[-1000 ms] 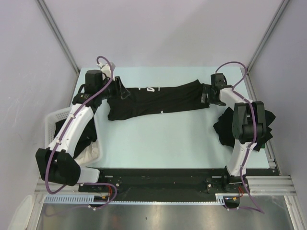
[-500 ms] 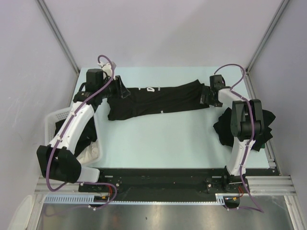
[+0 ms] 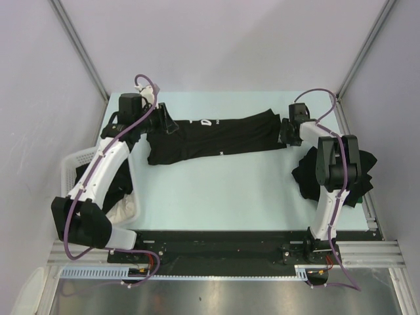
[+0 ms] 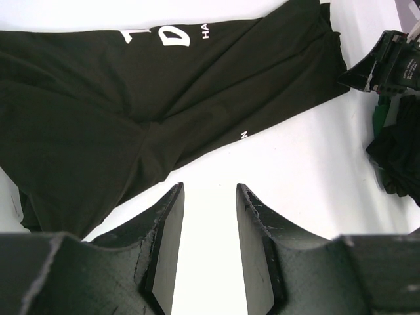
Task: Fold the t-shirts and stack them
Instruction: Fold the tshirt
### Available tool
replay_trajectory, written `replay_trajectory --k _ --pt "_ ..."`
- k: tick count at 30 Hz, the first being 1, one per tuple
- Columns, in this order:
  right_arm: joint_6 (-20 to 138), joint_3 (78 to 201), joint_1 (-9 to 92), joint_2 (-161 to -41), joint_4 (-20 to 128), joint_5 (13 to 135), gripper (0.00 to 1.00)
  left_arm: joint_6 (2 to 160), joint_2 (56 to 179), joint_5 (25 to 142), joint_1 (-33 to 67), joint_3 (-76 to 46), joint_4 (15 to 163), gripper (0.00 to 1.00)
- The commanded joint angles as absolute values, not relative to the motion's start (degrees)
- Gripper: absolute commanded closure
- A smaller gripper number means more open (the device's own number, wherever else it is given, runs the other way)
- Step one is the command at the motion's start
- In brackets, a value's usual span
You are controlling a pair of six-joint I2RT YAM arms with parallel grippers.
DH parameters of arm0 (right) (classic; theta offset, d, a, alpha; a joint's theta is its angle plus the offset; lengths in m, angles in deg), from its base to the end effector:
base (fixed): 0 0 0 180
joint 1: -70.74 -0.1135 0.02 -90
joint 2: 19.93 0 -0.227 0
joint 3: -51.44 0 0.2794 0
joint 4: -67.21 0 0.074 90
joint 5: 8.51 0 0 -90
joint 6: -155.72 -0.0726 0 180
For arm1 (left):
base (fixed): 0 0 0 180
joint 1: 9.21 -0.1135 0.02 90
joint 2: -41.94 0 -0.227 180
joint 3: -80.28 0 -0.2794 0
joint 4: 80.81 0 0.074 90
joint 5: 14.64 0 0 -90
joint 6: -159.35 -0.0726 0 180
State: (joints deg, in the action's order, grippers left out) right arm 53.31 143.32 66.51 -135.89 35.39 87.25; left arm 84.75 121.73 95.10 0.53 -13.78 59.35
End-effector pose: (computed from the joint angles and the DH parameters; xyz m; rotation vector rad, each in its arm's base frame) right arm 0.4557 0.0264 0.0825 0.2201 2.5295 -0.0137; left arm 0.3664 -0.0878 0.2879 0.0950 2.1837 -0.6231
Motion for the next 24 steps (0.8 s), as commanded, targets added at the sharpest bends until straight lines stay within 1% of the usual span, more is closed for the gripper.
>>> replay_trajectory --k 1,3,11,15,17,18,24 --pt "52.71 142.94 67.13 -137.09 36.36 85.72 0.53 83.76 122.36 95.57 0.98 -10.42 60.25 0.58" --pt "52.36 142.94 67.22 -137.17 36.18 85.28 0.6 83.85 122.8 95.57 1.16 -9.81 60.16 0.58" --pt "51.48 142.94 67.4 -137.61 34.33 83.17 0.74 83.67 123.24 95.75 1.25 -8.4 59.46 0.58" --pt "51.3 142.94 67.31 -137.61 33.72 82.9 0.83 83.59 123.24 95.83 1.34 -8.31 59.28 0.58" --pt "51.04 142.94 67.31 -137.61 33.11 82.99 0.86 83.59 123.07 95.92 1.34 -8.39 59.28 0.58" --pt "50.87 142.94 67.4 -137.7 32.76 83.08 0.9 83.59 123.07 96.01 1.42 -8.31 59.11 0.58" --pt "50.34 142.33 66.43 -136.39 29.85 82.99 1.0 83.76 122.54 96.1 1.34 -8.66 59.11 0.58"
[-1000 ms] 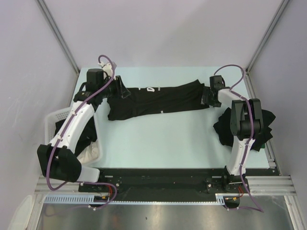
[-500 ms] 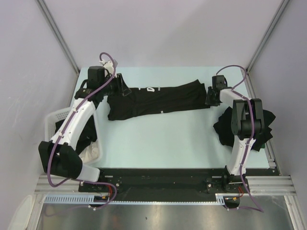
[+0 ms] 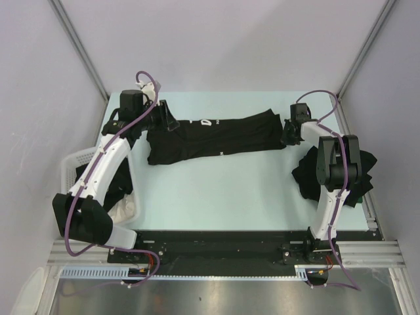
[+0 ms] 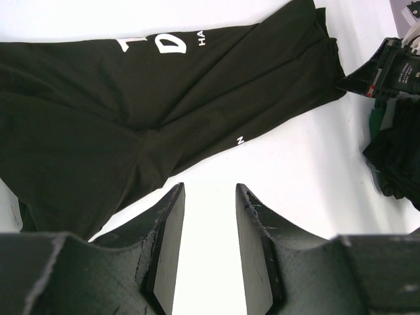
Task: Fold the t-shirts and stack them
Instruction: Fold the tshirt
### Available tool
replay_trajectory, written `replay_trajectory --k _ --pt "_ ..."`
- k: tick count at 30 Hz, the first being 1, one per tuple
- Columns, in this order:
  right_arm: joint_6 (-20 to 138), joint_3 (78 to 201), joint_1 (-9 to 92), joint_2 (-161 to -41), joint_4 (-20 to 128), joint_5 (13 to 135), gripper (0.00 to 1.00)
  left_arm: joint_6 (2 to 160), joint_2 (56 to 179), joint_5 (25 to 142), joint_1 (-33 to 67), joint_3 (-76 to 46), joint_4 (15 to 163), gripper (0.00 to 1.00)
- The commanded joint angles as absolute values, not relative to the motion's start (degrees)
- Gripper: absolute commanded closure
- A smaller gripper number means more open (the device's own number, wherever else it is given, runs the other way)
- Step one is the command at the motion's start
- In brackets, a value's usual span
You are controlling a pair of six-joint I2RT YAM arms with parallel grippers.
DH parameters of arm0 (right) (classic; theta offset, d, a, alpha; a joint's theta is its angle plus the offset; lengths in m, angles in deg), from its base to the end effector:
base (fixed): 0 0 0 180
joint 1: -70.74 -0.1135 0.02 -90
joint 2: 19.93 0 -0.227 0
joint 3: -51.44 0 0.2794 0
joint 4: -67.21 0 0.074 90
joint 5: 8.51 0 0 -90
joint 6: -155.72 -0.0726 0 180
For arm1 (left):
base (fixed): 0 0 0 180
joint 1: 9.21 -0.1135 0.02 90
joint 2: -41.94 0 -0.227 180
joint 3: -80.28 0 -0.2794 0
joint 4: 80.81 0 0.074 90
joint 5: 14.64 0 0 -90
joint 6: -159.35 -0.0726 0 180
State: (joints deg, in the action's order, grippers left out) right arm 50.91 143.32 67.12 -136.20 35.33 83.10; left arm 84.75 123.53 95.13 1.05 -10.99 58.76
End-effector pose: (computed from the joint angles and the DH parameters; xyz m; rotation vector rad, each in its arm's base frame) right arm 0.4555 0.0268 0.0798 0.2599 2.5415 0.0886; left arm 0.3725 -0.0924 0.2947 0.1066 2.1773 -0.6289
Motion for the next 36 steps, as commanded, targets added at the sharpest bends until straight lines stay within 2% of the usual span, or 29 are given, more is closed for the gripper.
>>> replay_trajectory --k 1,17,29,36 --pt "50.34 141.72 66.08 -135.86 29.5 83.25 1.0 83.76 122.45 96.01 1.34 -8.66 59.11 0.58" --pt "44.62 137.85 54.31 -124.79 17.38 86.24 1.0 84.03 119.99 96.19 1.42 -8.92 59.28 0.58" --pt "44.36 134.86 52.81 -114.6 3.93 91.78 1.0 83.32 117.09 96.19 1.34 -10.41 58.93 0.58" --pt "42.16 130.83 51.14 -108.97 -1.25 90.02 1.0 83.32 117.62 96.1 1.42 -10.15 58.93 0.57"
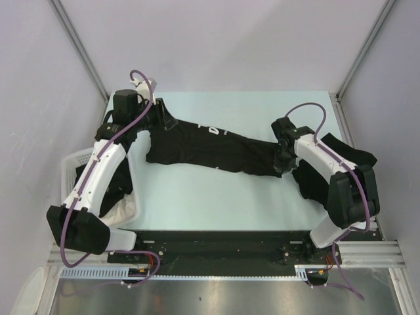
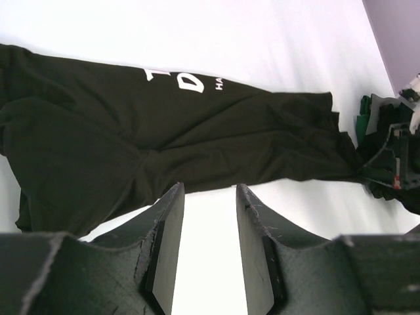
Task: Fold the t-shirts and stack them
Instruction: Fold the tshirt
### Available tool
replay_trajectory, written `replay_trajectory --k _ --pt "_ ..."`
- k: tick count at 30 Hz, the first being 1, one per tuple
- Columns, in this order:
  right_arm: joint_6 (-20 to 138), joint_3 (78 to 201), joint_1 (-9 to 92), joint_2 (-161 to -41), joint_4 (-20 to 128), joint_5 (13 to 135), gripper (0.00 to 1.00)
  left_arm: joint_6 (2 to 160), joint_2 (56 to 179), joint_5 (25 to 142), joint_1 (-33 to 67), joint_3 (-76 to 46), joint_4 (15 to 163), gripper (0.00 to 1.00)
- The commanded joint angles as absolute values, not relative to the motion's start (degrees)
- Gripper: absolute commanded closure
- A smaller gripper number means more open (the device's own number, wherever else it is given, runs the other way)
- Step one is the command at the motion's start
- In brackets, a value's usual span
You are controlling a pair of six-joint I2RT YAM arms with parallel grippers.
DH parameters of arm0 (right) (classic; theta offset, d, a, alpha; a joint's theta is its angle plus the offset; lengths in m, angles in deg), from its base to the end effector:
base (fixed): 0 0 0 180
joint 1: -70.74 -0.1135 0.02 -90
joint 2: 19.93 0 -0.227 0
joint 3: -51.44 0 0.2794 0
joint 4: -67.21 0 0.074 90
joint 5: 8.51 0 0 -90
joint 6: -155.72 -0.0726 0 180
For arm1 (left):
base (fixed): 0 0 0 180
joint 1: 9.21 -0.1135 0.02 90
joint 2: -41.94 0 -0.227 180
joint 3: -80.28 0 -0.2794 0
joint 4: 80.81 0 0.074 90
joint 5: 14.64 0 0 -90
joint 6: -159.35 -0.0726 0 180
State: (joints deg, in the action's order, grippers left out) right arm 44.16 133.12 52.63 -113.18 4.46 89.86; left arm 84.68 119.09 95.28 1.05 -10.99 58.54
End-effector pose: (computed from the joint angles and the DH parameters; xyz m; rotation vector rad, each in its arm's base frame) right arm 0.3321 0.0975 0.1437 0.1139 2.8324 -0.0627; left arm 0.3573 -0.0898 0.3218 0.1236 2.1029 -0.6318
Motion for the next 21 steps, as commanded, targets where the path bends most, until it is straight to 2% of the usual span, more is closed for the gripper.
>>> replay_trajectory --k 1,14,20,21 --pt "41.73 130.38 50.88 -108.53 -1.61 89.85 1.0 83.32 117.71 96.1 1.42 -10.15 59.1 0.57" --pt "37.24 120.81 45.95 -101.5 -4.95 88.35 1.0 81.57 119.2 94.52 1.34 -8.05 57.61 0.57" --pt "36.36 119.56 45.34 -102.02 -4.95 88.44 1.0 81.04 120.34 94.61 1.34 -6.99 57.17 0.57" --pt "36.36 119.56 45.34 -102.11 -4.95 88.35 0.98 81.04 120.6 94.61 1.34 -6.9 57.17 0.56"
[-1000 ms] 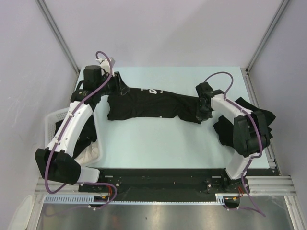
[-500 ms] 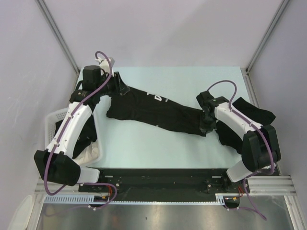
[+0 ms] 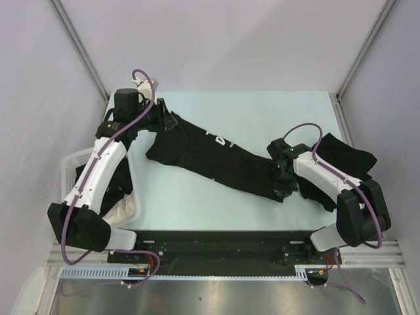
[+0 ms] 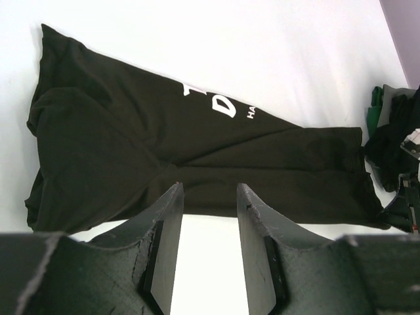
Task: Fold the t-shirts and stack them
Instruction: Fold the tshirt
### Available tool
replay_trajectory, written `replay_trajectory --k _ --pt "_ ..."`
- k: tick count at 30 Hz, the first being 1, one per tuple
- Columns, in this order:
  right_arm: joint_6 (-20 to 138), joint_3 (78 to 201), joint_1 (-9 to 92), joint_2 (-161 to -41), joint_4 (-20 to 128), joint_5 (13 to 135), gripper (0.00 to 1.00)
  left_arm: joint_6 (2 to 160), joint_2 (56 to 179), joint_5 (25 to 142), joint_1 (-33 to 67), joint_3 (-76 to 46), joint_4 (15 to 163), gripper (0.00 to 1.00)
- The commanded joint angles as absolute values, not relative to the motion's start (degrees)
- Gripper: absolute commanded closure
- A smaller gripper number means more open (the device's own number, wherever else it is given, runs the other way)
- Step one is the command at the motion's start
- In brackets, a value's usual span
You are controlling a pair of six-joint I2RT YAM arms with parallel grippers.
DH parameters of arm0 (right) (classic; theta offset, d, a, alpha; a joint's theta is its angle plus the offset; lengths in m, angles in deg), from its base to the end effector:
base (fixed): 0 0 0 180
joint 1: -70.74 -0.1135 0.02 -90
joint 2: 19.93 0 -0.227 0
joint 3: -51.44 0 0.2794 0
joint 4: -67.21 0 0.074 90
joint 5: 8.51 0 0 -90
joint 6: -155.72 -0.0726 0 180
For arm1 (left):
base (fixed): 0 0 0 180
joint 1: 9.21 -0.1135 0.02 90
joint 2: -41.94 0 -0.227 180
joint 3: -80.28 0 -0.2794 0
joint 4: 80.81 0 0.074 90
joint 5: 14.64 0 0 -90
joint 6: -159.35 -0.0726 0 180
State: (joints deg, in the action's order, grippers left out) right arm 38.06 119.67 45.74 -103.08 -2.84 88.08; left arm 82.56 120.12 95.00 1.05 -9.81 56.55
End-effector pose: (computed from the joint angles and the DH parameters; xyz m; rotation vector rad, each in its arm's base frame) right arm 0.2534 0.1090 0.1214 0.0775 3.0095 -0.0967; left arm 0.3590 -0.0898 0.3194 0.1536 2.1284 -0.6048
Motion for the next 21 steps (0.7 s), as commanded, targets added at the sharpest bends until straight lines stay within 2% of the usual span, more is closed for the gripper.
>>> replay_trajectory --k 1,2,4,5,7,8,9,12,17,21 --pt "36.1 119.56 45.34 -102.28 -4.95 88.44 0.94 80.95 120.69 94.52 1.34 -6.99 57.08 0.56" --pt "35.84 119.56 45.34 -102.37 -5.21 88.44 0.84 80.95 120.69 93.73 1.34 -7.16 57.26 0.56" --pt "35.92 119.56 45.25 -102.37 -5.3 88.18 0.77 80.69 120.87 93.03 1.34 -7.95 57.52 0.57" --pt "35.92 119.56 45.25 -102.28 -5.48 88.26 0.67 80.6 121.04 92.07 1.34 -8.91 57.78 0.56" --pt "36.1 119.65 45.34 -101.67 -5.57 88.18 0.59 80.51 121.4 91.18 1.34 -10.23 58.48 0.56" --pt "36.19 119.65 45.25 -101.49 -5.57 88.0 0.27 80.51 121.66 90.31 1.34 -11.55 59.27 0.57" --pt "36.36 119.74 45.34 -100.97 -5.57 87.82 0.01 80.34 122.01 90.04 1.34 -12.08 59.46 0.56" --pt "36.54 121.05 45.34 -99.48 -5.92 87.21 0.0 80.25 124.12 88.98 1.25 -12.53 59.55 0.55" --pt "39.26 130.62 45.25 -97.89 -4.7 88.35 0.0 81.74 123.25 86.0 1.33 -13.93 59.54 0.54" --pt "43.38 138.8 45.34 -102.53 -0.92 89.41 0.0 82.71 122.72 78.9 1.25 -15.07 57.01 0.53"
